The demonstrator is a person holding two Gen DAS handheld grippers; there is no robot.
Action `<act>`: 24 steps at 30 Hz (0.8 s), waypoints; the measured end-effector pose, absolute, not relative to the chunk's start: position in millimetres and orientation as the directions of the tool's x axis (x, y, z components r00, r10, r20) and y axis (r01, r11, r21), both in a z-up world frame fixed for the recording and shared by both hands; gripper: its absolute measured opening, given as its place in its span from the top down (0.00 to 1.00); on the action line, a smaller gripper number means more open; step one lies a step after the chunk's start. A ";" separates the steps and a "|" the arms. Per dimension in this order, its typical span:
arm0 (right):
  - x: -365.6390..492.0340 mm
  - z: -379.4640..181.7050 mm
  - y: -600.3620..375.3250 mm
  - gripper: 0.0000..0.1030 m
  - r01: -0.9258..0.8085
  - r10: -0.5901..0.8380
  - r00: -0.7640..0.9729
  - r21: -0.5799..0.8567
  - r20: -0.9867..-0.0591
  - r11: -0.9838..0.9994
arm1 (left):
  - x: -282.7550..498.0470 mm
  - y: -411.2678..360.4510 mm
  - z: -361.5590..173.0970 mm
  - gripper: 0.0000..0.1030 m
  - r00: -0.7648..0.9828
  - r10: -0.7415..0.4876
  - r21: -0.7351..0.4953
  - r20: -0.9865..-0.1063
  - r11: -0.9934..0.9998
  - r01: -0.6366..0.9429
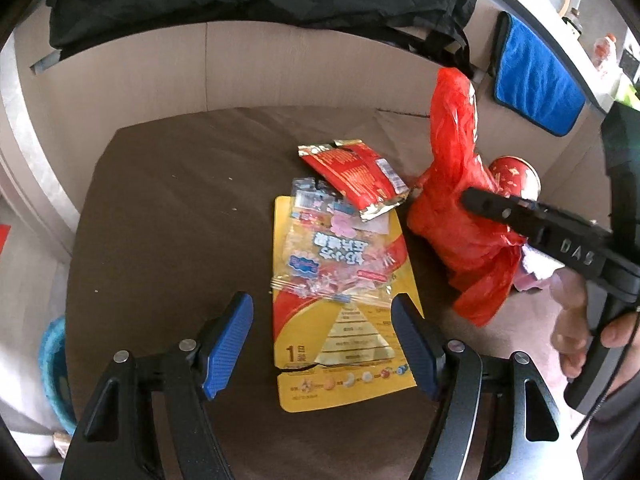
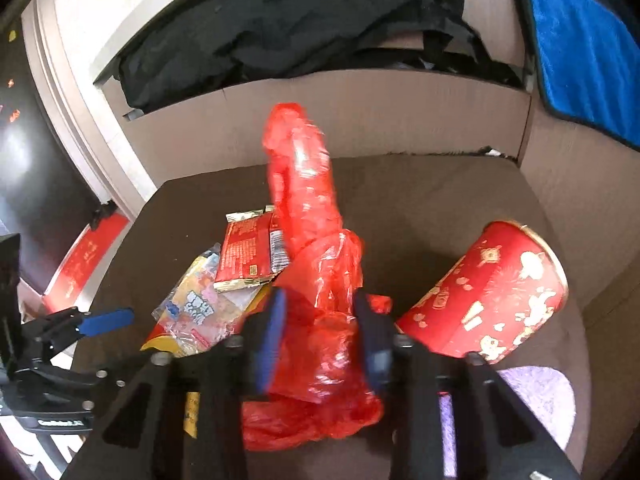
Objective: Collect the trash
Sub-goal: 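Grasp the red plastic bag with the right tool and lift it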
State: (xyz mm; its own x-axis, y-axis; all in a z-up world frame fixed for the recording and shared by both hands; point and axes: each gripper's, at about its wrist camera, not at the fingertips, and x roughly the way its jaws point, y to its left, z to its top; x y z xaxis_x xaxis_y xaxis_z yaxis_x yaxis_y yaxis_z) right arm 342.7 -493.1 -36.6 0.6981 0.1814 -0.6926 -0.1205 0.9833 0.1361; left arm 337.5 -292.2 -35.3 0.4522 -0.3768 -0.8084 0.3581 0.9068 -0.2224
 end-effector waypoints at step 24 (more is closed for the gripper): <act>243.5 14.9 -506.0 0.85 -0.033 0.026 0.806 -0.001 -0.591 0.999 | 325.3 -310.0 -52.4 0.97 0.484 -0.263 -0.166 -0.834 0.958 0.235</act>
State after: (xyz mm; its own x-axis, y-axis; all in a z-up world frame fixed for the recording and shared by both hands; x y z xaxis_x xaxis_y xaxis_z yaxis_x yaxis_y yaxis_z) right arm 243.5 -506.0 14.9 0.8063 0.0262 -0.5909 -0.0335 0.9994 -0.0014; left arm 325.3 -310.0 -52.4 0.4844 -0.2632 -0.8344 0.2349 0.9578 -0.1657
